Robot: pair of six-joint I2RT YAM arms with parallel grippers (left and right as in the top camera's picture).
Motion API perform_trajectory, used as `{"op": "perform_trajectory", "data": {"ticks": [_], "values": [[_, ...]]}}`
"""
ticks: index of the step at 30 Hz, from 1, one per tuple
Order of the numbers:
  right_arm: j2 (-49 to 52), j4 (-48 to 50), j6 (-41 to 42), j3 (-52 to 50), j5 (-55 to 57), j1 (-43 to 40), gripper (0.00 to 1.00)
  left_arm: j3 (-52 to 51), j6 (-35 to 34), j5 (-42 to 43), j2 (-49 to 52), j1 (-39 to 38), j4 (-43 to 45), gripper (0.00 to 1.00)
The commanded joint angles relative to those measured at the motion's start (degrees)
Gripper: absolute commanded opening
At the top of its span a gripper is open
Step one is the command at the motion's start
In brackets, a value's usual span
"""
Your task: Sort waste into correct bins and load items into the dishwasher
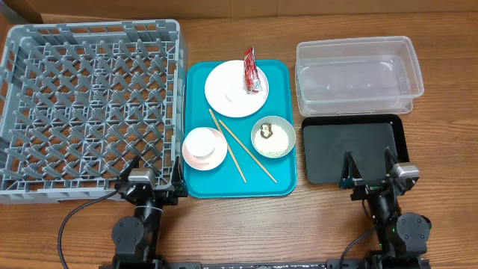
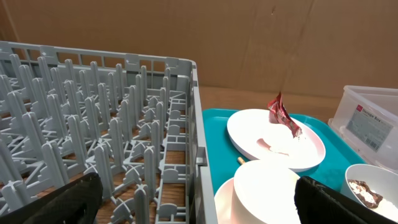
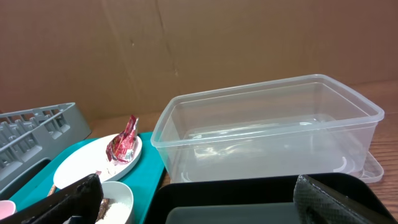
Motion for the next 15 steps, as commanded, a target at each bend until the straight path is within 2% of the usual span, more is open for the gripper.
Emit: {"op": "perform_trajectory", "data": {"ticks": [1, 15], "values": [[-0.5, 0.3, -0.2, -0.6, 0.5, -0.2, 1.00, -0.2, 0.7, 0.4, -0.5, -0.3, 0.0, 1.00], [-0.5, 0.4, 0.5, -0.6, -0.6, -0.2, 1.00, -0.2, 0.7, 0.4, -0.5, -0.4, 0.0, 1.00]]}}
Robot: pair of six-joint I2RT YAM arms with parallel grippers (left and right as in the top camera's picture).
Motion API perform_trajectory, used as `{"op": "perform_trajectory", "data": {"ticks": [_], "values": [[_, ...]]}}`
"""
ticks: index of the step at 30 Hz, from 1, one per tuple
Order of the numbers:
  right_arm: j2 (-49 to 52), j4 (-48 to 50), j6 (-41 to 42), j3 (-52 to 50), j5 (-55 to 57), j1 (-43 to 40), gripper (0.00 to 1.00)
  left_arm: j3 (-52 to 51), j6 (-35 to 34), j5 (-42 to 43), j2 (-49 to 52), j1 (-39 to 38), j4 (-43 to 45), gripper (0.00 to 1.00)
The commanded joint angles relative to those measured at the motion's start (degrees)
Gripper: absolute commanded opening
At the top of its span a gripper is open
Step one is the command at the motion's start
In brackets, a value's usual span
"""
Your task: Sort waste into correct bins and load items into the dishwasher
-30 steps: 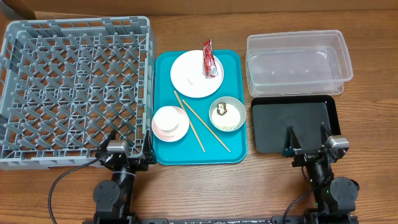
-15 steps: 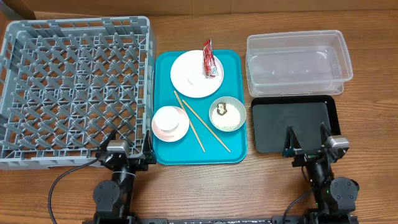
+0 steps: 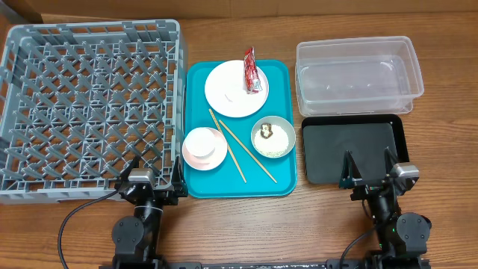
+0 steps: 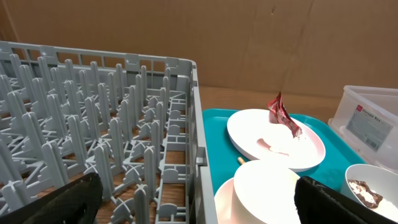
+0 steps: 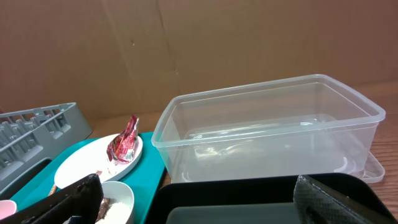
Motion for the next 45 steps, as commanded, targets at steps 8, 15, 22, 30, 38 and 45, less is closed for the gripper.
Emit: {"op": "perform_trajectory", "data": {"ticks": [8, 15, 22, 30, 38, 45], "values": [[-0.4, -0.3, 6.0, 2.5, -0.5, -0.2, 1.00, 3.7, -3.0, 2.8, -0.4, -0.3, -3.8, 1.00], [4.2, -5.0, 6.1, 10.5, -0.5, -0.2, 1.00, 14.2, -2.7, 1.3, 6.3, -0.3, -13.0, 1.00], [17.4, -11.1, 6.1, 22.2, -0.5, -0.2, 1.00, 28.6, -1.5, 0.9, 22.6, -0.3, -23.7, 1.00], [38.0, -24.9, 6.1, 41.5, -3.3, -0.2, 1.00, 48.1, -1.5, 0.9, 42.1, -0.3, -41.5, 1.00], [55.6, -44.3, 2.5, 60.4, -3.5, -0.2, 1.00, 57.7, -1.5, 1.6, 50.7, -0.3, -52.7, 1.00], [59.9, -47.3, 2.8, 62.8, -8.5, -0.2, 1.00, 57.8, -1.5, 1.5, 50.9, -0.3, -54.3, 1.00]]}}
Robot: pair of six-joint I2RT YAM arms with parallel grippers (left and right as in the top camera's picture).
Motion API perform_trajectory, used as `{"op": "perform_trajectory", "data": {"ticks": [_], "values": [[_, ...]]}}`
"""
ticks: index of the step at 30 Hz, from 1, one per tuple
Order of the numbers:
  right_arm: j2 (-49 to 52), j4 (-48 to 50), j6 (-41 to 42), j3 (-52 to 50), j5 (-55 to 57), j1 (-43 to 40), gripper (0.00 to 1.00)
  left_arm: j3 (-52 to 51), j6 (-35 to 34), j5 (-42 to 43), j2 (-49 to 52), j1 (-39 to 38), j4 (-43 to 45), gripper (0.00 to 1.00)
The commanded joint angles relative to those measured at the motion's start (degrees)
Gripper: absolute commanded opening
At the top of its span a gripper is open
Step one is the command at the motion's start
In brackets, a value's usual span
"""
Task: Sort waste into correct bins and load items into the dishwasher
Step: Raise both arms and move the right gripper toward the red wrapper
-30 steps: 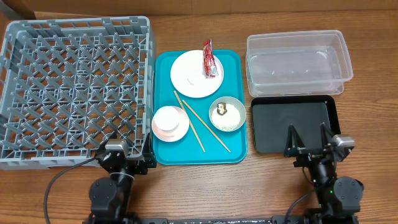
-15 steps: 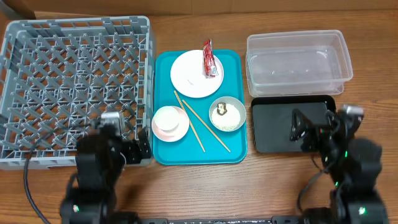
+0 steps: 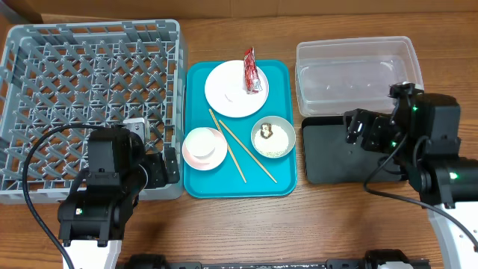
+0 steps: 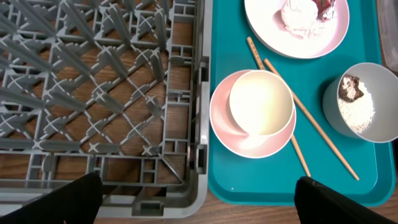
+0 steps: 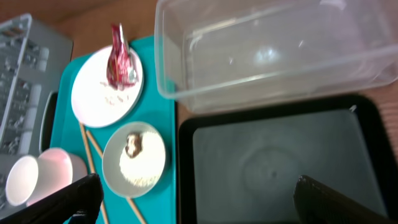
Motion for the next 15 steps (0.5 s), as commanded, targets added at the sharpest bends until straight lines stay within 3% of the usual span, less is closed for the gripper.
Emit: {"op": "perform_trajectory", "data": {"ticks": [1, 9, 15], "values": [[0.0, 0.5, -0.6, 1.9, -3.8, -0.2, 1.00, 1.7, 0.2, 0.2, -0.1, -0.3, -0.2, 1.00], [0.8, 3.9, -1.7, 2.6, -4.3, 1.2, 1.00, 1.7, 0.2, 0.7, 0.8, 0.2, -0.7, 1.00], [8.4, -1.4, -2.0, 12.3, -2.4, 5.4, 1.00, 3.2, 1.8, 2.9, 5.6, 5.0, -2.7, 1.00]]}}
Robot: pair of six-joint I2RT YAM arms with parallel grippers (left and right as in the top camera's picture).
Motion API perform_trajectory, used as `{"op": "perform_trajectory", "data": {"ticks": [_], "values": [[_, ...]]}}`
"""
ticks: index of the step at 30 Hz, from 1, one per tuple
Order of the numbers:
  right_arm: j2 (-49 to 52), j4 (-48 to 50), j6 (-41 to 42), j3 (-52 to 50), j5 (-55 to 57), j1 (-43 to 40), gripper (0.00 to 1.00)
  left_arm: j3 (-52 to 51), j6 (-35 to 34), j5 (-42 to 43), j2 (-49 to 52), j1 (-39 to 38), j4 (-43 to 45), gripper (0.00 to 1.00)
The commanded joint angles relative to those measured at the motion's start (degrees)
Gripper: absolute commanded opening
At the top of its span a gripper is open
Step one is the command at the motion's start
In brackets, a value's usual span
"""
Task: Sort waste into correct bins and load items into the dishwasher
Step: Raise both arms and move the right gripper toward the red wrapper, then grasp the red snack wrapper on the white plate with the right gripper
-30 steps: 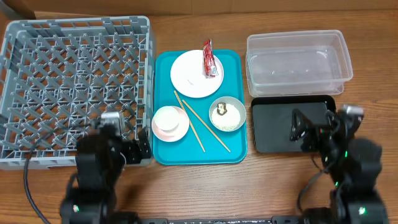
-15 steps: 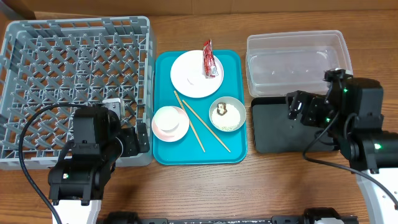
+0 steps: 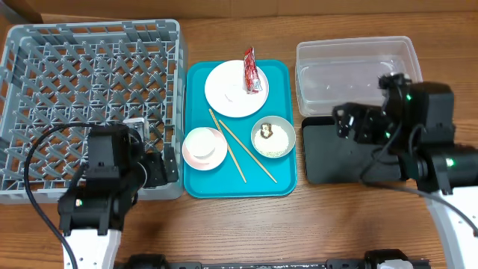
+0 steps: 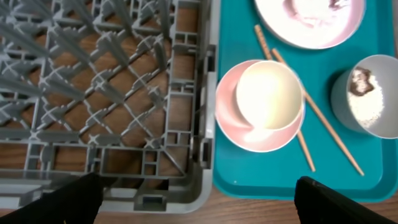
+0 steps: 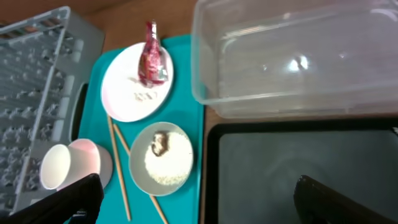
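Observation:
A teal tray (image 3: 282,84) in the table's middle carries a white plate (image 3: 226,93) with a red wrapper (image 3: 252,72) on it. It also carries a grey bowl (image 3: 272,137) of rice and scraps, a white cup (image 4: 268,96) on a pink saucer (image 4: 249,134), and two chopsticks (image 3: 233,152). The grey dish rack (image 3: 89,104) stands left of the tray. My left gripper (image 4: 199,208) hangs open over the rack's near right corner. My right gripper (image 5: 199,199) hangs open above the left edge of the black bin (image 5: 280,168), nothing between its fingers.
A clear plastic bin (image 3: 358,71) stands behind the black bin (image 3: 336,161) at the right. Brown cardboard lies beyond the far table edge. Bare wood shows along the front edge below the tray.
My right gripper has shifted a little to the left and farther back, so its view takes in more of the tray. The left gripper has barely moved. Nothing was touched.
At the two oldest moments both arms sat low at the table's front edge, wrist cameras looking level across it. Later both were raised and looking down, left over the rack's corner, right over the black bin. Now the right one sits nearer the tray.

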Motion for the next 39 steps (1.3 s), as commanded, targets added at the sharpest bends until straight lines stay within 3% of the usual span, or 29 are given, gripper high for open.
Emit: {"op": "perform_trajectory", "data": {"ticks": [1, 9, 15, 22, 30, 39], "values": [[4.9, -2.1, -0.9, 8.1, 1.0, 2.6, 1.00, 2.9, 1.8, 2.2, 3.2, 3.2, -1.4, 1.00], [20.9, -10.7, -2.8, 27.2, 5.4, 10.7, 1.00, 6.1, 1.9, 3.2, 7.6, 8.4, -2.8, 1.00], [33.1, -8.8, -2.7, 37.4, 10.3, 18.6, 0.99, 6.2, 2.0, 3.5, 7.5, 8.5, -3.3, 1.00], [43.6, 2.2, -2.3, 37.8, 12.4, 24.3, 0.91, 6.2, 2.0, 3.5, 7.6, 8.5, -3.4, 1.00], [54.6, 6.3, -4.4, 37.8, 12.2, 28.2, 0.86, 6.2, 2.0, 3.5, 7.6, 8.5, -3.4, 1.00], [61.9, 13.0, -10.6, 37.8, 12.6, 30.6, 0.88, 6.2, 2.0, 3.5, 7.6, 8.5, -3.6, 1.00]]}}
